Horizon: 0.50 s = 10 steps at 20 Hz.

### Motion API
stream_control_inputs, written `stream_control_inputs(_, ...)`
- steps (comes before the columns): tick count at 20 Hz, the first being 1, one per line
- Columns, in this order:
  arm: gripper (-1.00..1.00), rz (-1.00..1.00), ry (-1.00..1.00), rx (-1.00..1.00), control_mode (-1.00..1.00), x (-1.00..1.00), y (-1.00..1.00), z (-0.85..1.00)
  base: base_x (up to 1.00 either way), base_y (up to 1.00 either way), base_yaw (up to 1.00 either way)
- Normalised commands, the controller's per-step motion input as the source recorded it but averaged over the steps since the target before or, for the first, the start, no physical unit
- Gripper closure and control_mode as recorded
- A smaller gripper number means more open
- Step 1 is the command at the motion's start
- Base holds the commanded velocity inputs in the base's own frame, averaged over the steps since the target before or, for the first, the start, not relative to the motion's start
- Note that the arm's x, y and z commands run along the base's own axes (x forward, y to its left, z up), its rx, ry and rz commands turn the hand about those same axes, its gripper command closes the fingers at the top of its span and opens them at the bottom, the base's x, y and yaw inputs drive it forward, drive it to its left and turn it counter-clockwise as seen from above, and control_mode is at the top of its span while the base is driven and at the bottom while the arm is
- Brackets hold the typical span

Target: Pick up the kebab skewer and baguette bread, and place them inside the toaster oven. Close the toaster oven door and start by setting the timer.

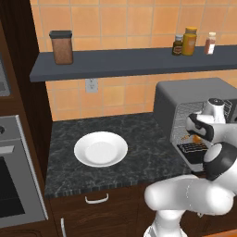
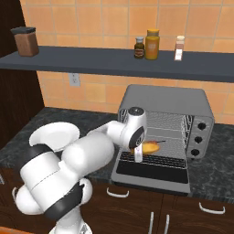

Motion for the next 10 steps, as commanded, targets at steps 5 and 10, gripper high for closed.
stream_control_inputs(5,1.0,0.0,0.04,0.0,-1.0,0.3,-0.26,-0.08,0.0,0.0,0.0)
stream_control_inputs(10,1.0,0.0,0.02,0.0,-1.0,0.06,-0.07,-0.3,0.0,0.0,0.0)
